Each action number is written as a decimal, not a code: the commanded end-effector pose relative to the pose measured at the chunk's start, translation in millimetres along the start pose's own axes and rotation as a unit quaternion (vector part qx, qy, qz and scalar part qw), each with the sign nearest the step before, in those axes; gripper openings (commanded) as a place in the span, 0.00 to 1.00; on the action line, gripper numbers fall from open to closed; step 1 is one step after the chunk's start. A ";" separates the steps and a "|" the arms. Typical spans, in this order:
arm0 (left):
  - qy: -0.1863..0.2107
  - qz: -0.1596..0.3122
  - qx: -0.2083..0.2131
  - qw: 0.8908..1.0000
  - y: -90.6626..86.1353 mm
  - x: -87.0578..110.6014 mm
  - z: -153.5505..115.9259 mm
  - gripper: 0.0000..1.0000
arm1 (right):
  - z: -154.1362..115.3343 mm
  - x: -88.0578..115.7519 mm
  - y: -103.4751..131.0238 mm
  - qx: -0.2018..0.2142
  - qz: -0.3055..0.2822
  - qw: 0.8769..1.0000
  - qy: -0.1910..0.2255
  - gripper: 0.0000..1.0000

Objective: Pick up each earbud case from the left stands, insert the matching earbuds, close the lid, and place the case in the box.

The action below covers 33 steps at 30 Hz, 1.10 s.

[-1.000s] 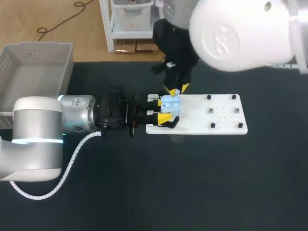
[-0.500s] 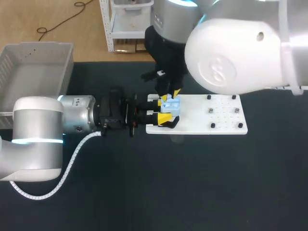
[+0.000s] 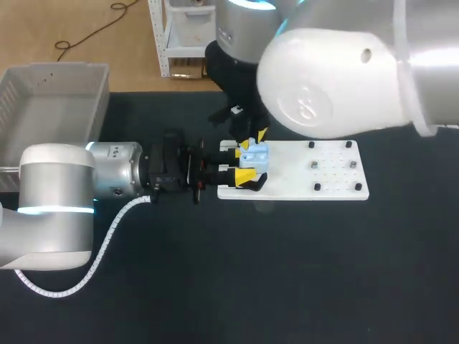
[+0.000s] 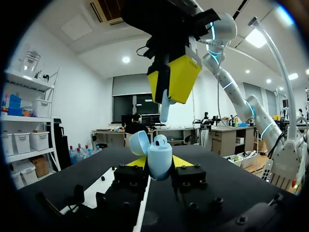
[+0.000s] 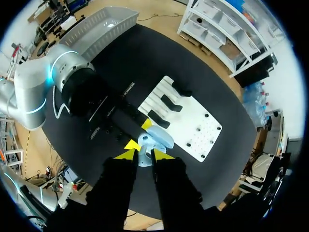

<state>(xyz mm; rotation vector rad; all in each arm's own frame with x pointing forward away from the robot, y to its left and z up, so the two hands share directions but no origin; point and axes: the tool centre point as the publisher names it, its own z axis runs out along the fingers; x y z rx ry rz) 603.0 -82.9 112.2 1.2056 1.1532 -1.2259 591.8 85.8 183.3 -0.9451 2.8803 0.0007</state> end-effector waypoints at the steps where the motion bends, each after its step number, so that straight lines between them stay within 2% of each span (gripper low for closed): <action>1: 0.000 0.001 -0.003 1.000 -1.5 0.2 0.0 0.00 | 2.1 -8.8 -0.1 -0.001 -0.003 1.000 0.013 0.00; 17: 0.000 0.001 -0.003 1.000 -1.5 0.2 0.0 0.00 | 16.1 1.5 -3.5 -0.016 0.005 1.000 0.004 0.00; 33: 0.000 0.001 -0.003 1.000 -1.5 0.2 0.0 0.00 | 19.2 1.4 -2.9 -0.015 0.008 1.000 -0.001 0.00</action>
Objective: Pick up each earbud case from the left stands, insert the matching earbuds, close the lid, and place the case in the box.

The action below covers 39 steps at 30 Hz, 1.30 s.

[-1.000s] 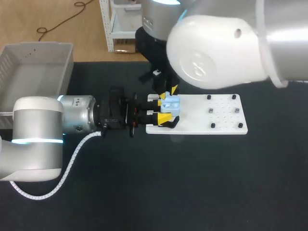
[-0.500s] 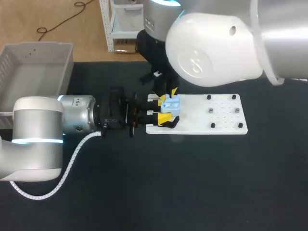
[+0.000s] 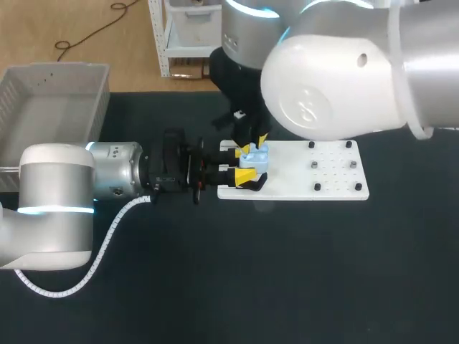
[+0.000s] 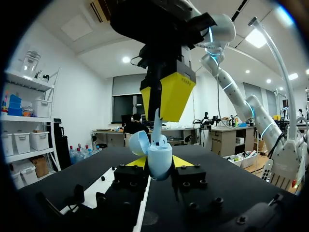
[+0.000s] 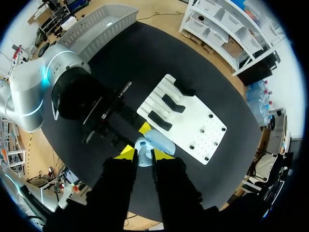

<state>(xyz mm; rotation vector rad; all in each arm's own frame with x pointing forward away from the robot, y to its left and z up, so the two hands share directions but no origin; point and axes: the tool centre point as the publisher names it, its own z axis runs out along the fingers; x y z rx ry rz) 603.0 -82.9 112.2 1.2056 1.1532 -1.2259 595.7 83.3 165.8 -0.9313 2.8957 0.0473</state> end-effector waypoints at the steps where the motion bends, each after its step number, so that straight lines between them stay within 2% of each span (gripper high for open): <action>1: 0.000 0.001 -0.003 1.000 -1.5 0.2 0.0 0.00 | 2.1 1.3 1.0 0.001 0.002 1.000 -0.002 0.00; 15: 0.000 0.001 -0.003 1.000 -1.5 0.2 0.0 0.00 | 4.2 4.2 2.2 -0.008 0.029 1.000 -0.006 0.00; 39: 0.000 0.001 -0.003 1.000 -1.5 0.2 0.0 0.00 | 12.0 -1.2 -2.7 -0.019 0.032 0.999 -0.006 0.00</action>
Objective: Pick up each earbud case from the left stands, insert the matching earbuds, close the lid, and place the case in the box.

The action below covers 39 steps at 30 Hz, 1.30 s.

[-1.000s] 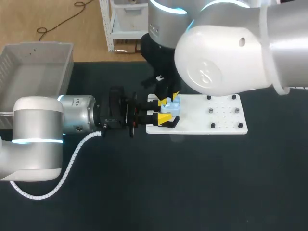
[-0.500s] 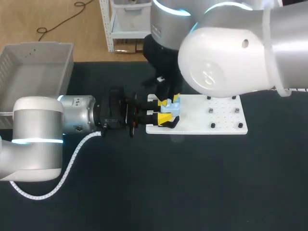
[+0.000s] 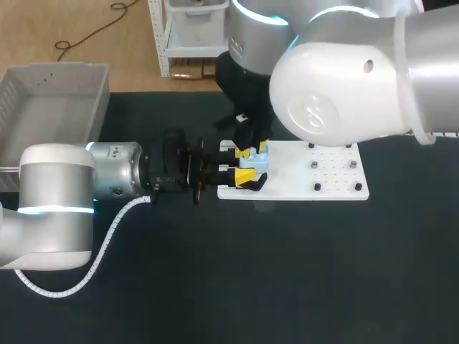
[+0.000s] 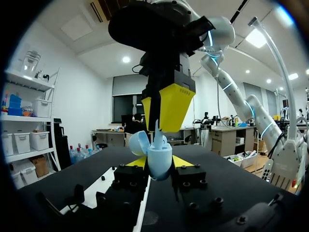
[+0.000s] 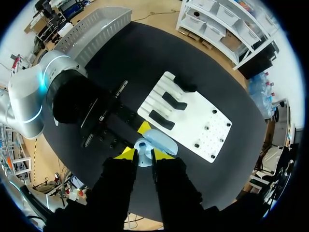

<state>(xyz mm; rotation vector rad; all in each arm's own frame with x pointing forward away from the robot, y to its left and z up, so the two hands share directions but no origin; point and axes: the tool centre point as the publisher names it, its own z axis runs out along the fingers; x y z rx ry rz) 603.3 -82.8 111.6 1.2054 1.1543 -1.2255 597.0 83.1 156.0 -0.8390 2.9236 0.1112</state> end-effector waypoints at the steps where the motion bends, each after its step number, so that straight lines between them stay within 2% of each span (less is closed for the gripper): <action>1: -0.001 0.002 -0.002 1.000 -1.8 -0.4 0.2 0.00 | 2.2 -1.8 -1.9 -0.001 -0.001 1.000 -0.001 0.00; 24: -0.001 0.002 -0.002 1.000 -1.8 -0.4 0.2 0.00 | 7.7 -6.9 -3.0 -0.009 -0.010 1.000 0.011 0.00; 25: -0.001 0.002 -0.002 1.000 -1.8 -0.4 0.2 0.00 | 7.8 -7.0 -2.9 -0.009 -0.010 1.000 0.012 0.13; 26: -0.001 0.002 -0.002 1.000 -1.8 -0.4 0.2 0.00 | 7.9 -7.2 -2.8 -0.009 -0.011 1.000 0.012 0.29; 28: -0.001 0.002 -0.002 1.000 -1.8 -0.4 0.2 0.00 | 8.0 -7.6 -2.4 -0.009 -0.011 1.000 0.013 0.48; 29: -0.001 0.002 -0.002 1.000 -1.8 -0.4 0.2 0.00 | 7.9 -7.8 -2.2 -0.009 -0.012 1.000 0.013 0.76; 30: -0.001 0.002 -0.002 1.000 -1.8 -0.4 0.2 0.00 | 7.6 -7.9 -1.8 -0.009 -0.012 1.000 0.013 0.97; 31: -0.001 0.002 -0.002 1.000 -1.8 -0.4 0.2 0.00 | 7.3 -7.9 -1.6 -0.009 -0.013 1.000 0.013 1.00; 39: -0.001 0.002 -0.002 1.000 -1.8 -0.4 0.2 0.00 | -6.7 -5.1 4.6 -0.004 -0.023 1.000 0.004 1.00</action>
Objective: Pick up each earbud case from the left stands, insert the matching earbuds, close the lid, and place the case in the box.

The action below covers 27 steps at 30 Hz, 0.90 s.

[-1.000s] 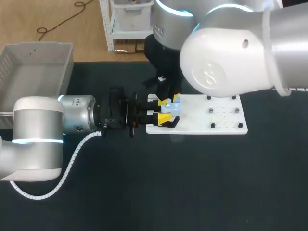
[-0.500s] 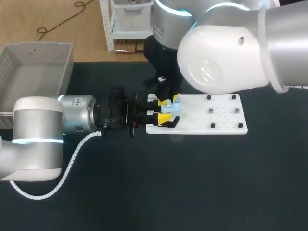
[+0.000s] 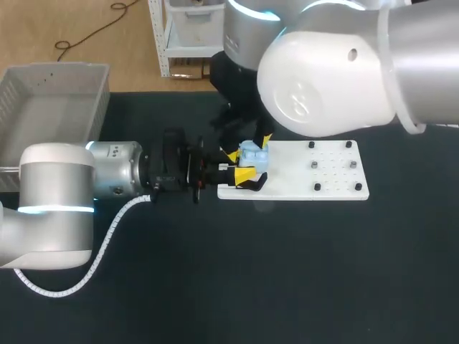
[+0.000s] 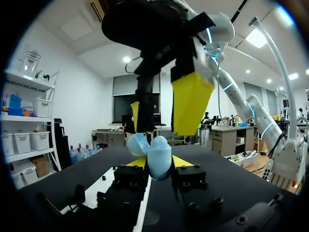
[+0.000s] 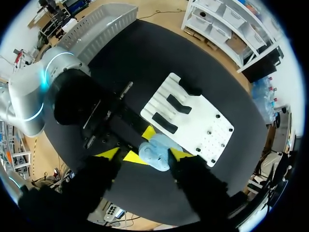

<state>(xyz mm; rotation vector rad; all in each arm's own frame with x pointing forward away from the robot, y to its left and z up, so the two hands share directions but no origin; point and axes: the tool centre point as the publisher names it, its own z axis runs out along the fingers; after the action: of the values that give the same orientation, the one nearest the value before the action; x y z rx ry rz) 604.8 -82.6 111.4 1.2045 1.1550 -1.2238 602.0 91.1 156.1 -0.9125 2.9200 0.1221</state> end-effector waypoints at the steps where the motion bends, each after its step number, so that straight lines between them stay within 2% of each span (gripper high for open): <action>1: -0.001 0.001 -0.002 1.000 -3.3 -0.6 0.4 0.00 | -10.3 3.8 -0.4 0.004 0.001 1.000 -0.007 1.00; 6: -0.001 0.001 -0.002 1.000 -3.3 -0.6 0.4 0.00 | -19.2 1.7 -22.9 0.017 0.044 0.999 -0.023 1.00; 11: -0.001 0.001 -0.002 1.000 -3.3 -0.6 0.4 0.00 | -16.9 -4.7 -52.7 0.033 0.120 0.992 -0.037 1.00; 14: -0.001 0.001 -0.002 1.000 -3.3 -0.6 0.4 0.00 | -12.9 -8.4 -67.3 0.032 0.146 0.988 -0.042 1.00; 19: -0.001 0.001 -0.002 1.000 -3.3 -0.6 0.4 0.00 | -5.4 -13.3 -82.7 0.025 0.163 0.985 -0.041 1.00; 27: -0.001 0.001 -0.002 1.000 -3.3 -0.6 0.4 0.00 | 5.7 -14.7 -91.9 0.017 0.174 0.984 -0.033 1.00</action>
<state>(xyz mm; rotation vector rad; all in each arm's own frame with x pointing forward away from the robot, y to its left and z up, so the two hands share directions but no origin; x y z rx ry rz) 603.0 -82.9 112.1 1.2054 1.1530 -1.2260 663.4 25.1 150.5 -0.3727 2.9724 0.1121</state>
